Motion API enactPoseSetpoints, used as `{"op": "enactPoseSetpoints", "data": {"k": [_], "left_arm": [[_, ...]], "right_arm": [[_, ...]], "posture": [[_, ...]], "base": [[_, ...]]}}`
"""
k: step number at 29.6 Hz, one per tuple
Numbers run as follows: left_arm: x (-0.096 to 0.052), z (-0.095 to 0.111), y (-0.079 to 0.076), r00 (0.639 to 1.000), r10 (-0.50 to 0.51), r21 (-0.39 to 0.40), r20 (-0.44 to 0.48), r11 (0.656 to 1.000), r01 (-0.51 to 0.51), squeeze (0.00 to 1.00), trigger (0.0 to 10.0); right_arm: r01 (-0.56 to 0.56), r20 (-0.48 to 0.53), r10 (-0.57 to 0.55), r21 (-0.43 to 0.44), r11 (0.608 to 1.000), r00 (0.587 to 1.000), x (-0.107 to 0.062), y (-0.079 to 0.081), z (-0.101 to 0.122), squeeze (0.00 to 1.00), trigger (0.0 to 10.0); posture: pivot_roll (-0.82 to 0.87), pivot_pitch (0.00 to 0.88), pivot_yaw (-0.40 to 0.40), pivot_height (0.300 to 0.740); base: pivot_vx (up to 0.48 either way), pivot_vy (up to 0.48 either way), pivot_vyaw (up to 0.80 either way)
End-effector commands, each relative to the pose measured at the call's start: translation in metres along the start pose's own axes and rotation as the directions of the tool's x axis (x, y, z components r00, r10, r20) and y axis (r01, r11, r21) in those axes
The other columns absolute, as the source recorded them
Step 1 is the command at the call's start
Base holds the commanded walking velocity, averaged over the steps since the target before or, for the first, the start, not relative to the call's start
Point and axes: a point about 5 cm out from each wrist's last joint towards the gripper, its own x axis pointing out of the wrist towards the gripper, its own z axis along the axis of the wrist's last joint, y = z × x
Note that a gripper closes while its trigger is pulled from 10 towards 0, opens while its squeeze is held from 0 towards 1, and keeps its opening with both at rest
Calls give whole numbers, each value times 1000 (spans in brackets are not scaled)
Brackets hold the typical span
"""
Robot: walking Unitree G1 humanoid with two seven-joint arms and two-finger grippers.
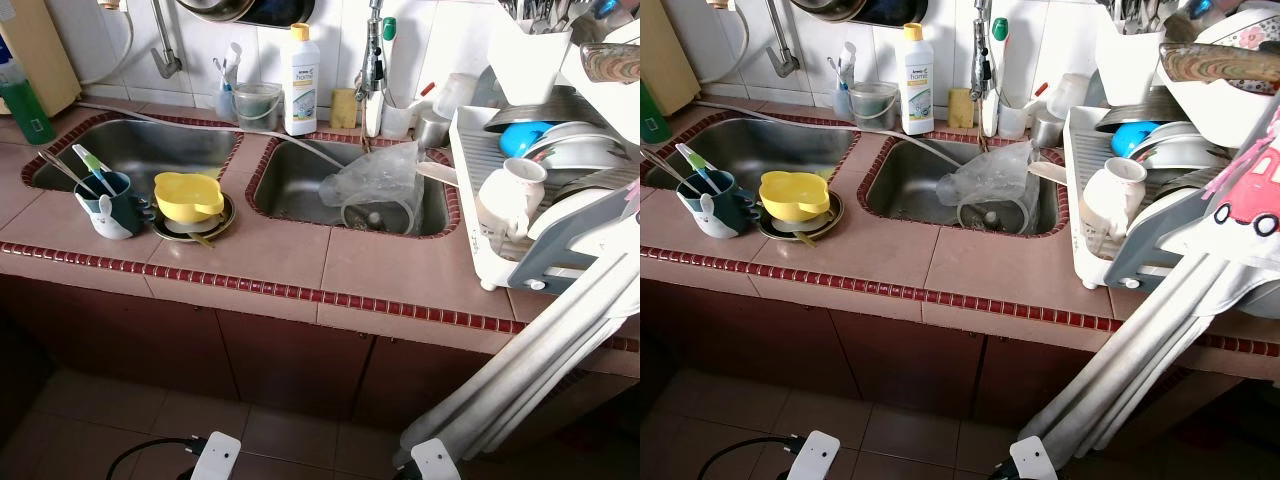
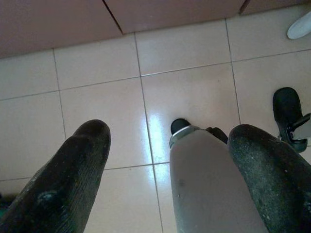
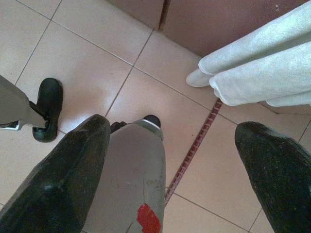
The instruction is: Kitchen organization
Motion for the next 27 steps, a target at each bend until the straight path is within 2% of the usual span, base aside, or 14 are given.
{"op": "enactPoseSetpoints", "data": {"k": [1,14,15,16,17,20,27], "left_arm": [[-1,3,22,997,77,-101,5,992,-76,0,10000],[-1,4,22,997,76,-96,8,992,-75,0,10000],[0,9,18,998,52,-99,38,994,-48,0,10000],[0,9,18,998,52,-99,38,994,-48,0,10000],[1,16,14,997,31,-94,78,995,-23,0,10000],[1,17,13,996,25,-99,85,995,-17,0,10000],[1,16,11,997,17,-88,78,996,-10,0,10000]], "right_arm": [[79,-16,-81,-81,994,997,2,-11,8,0,10000],[85,4,-85,-76,993,996,2,-12,11,0,10000],[88,18,-87,-34,996,996,0,-15,9,0,10000],[88,18,-87,-34,996,996,0,-15,9,0,10000],[98,31,-98,16,995,995,-1,-17,6,0,10000],[83,21,-85,51,995,996,-2,-16,2,0,10000],[98,7,-98,57,994,995,-3,-16,-3,0,10000]], "posture": [[-104,46,18,711],[-99,34,21,711],[-102,0,40,711],[-102,0,40,711],[-102,0,38,711],[-105,0,39,711],[-110,0,39,711]], "base": [[0,0,0],[0,0,0],[0,0,0],[0,0,0],[0,0,0],[0,0,0],[0,0,0]]}}
